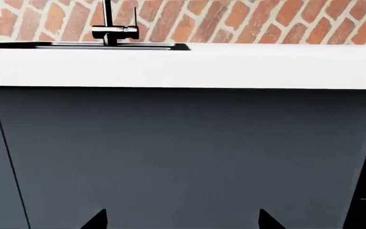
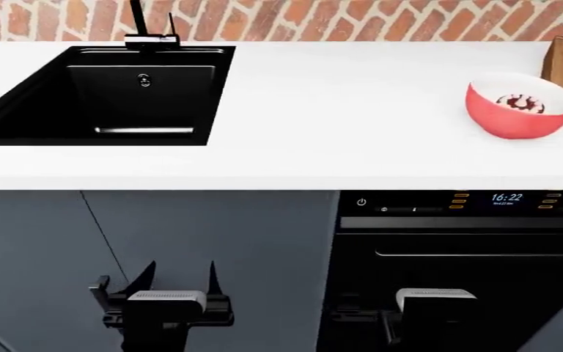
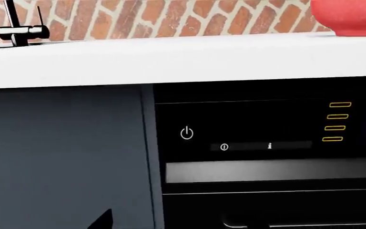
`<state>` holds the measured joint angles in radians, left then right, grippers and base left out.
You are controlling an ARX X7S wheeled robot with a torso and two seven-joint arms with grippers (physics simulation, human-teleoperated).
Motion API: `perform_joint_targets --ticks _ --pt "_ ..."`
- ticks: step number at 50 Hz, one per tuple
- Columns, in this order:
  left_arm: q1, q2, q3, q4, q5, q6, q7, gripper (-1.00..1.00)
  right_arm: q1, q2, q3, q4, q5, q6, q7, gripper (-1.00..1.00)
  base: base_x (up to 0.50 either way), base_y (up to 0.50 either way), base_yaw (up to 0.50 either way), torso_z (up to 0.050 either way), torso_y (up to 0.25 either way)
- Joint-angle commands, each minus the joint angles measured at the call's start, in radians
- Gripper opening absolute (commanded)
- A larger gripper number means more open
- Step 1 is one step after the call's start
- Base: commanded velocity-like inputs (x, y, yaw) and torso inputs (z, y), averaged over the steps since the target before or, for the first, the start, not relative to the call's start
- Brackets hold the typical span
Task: Pick up the bowl with cake and place it on the tray. Pick up the cupcake and place it on the tray.
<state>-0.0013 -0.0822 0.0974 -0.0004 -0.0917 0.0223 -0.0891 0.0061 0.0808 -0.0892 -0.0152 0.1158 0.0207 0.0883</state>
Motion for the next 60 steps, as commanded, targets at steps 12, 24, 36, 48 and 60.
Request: perform_joint_targets --ticks 12,24,36,48,60 --pt "0.010 -0.023 0.031 0.036 -0.029 -0.019 -0.034 1.00 0.005 0.025 -0.028 0.009 0.032 -0.001 0.023 1.00 0.00 -0.50 0.00 0.000 0.000" --pt "0.001 -0.034 0.042 0.012 -0.041 -0.001 -0.043 1.00 0.008 0.035 -0.040 0.017 0.045 -0.008 0.033 1.00 0.00 -0.50 0.00 0.000 0.000" --pt "-0.009 -0.044 0.051 -0.014 -0.050 0.017 -0.049 1.00 0.012 0.044 -0.051 0.021 0.058 -0.007 0.041 1.00 0.00 -0.50 0.00 0.000 0.000" --pt "-0.010 -0.052 0.062 -0.013 -0.059 0.019 -0.059 1.00 0.005 0.052 -0.058 0.000 0.067 0.003 0.057 1.00 0.00 -0.50 0.00 0.000 0.000" --pt "0.001 -0.059 0.073 0.019 -0.063 0.001 -0.075 1.00 0.006 0.060 -0.069 -0.002 0.071 0.006 0.069 1.00 0.00 -0.50 0.00 0.000 0.000"
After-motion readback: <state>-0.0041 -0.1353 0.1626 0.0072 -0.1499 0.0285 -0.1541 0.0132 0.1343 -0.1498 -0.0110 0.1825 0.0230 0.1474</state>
